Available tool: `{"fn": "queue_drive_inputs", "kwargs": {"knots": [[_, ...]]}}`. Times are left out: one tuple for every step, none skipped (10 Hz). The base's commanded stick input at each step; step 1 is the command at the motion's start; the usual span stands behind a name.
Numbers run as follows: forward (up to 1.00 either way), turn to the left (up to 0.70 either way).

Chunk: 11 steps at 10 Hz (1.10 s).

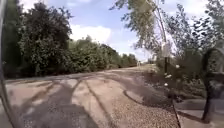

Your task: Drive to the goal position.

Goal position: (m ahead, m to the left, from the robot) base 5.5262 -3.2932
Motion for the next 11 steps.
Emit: {"fn": "queue_drive_inputs", "kwargs": {"knots": [[-0.61,-0.23],[-0.67,-0.22],[-0.70,-0.23],[-0.37,-0.13],[0.02,0.00],[0.04,0.00],[0.04,0.00],[0.04,0.00],[0.04,0.00],[0.04,0.00],[0.04,0.00]]}}
